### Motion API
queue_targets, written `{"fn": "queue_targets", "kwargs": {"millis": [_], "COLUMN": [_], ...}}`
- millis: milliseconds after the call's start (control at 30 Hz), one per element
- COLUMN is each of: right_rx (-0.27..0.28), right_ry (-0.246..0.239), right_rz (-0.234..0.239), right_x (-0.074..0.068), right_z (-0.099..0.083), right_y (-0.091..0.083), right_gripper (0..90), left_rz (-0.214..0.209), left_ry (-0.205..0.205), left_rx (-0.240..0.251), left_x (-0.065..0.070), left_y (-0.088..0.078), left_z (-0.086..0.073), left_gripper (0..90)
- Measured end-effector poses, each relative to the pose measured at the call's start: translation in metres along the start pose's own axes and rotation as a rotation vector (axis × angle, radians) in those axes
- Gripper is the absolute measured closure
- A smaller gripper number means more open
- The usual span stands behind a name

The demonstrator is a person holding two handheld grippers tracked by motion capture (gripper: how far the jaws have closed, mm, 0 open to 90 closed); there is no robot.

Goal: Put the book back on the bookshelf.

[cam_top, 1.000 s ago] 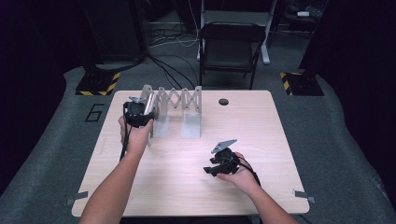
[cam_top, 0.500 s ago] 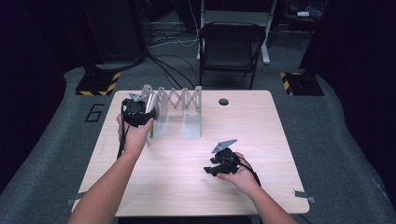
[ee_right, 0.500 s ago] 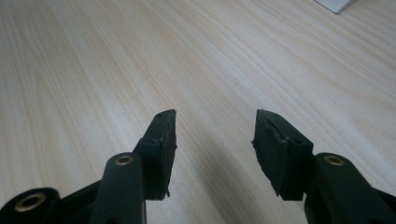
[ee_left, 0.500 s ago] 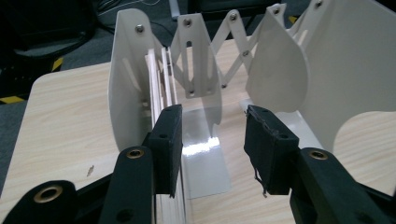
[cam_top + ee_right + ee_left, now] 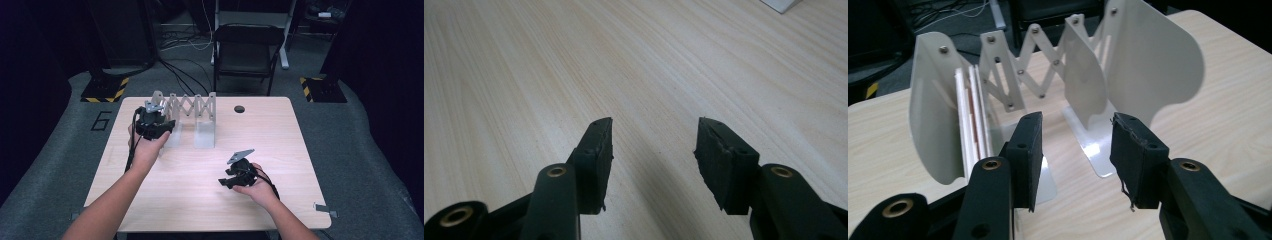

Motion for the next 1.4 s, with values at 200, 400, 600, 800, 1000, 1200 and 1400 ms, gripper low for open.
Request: {"fn": "queue_targets", "kwargs": {"millis": [200, 400, 600, 800, 1000, 1200, 1400], "right_rx": [-0.003, -0.004, -0.008, -0.003, -0.006, -0.01, -0.008], "right_ry": [0.007, 0.011, 0.002, 0.003, 0.001, 0.001, -0.001], "right_rz": [0.0, 0.001, 0.001, -0.002, 0.001, 0.0, 0.001], "right_x": [0.0, 0.0, 0.0, 0.001, 0.001, 0.001, 0.001], "right_z": [-0.001, -0.001, -0.001, -0.001, -0.001, -0.002, -0.001], "right_y": [0.0, -0.001, 0.0, 0.0, 0.0, 0.0, 0.0], "right_gripper": [49.2, 49.2, 49.2, 49.1, 48.9, 48.9, 48.9], "left_rz": [-0.034, -0.069, -0.102, -0.152, -0.186, -0.191, -0.196], "left_ry": [0.043, 0.08, 0.098, 0.108, 0.128, 0.113, 0.084], "left_rx": [0.004, -0.001, -0.018, -0.032, -0.044, -0.054, -0.061], "left_x": [0.014, 0.025, 0.033, 0.04, 0.043, 0.042, 0.041], "left_y": [-0.01, -0.017, -0.02, -0.025, -0.024, -0.022, -0.02], "left_z": [-0.004, -0.014, -0.027, -0.042, -0.062, -0.081, -0.098], "left_gripper": [56.1, 56.0, 54.6, 53.8, 53.1, 53.0, 52.9]}}
Point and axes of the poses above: each handheld gripper's, and its own axes: y roughly forward along the jaws, z roughly out of its top, x roughly to its right, the point moved 10 cm from there along y, roughly forward along the jaws, and after that the axes turned 5 degrees about z, right-handed, at the moved point
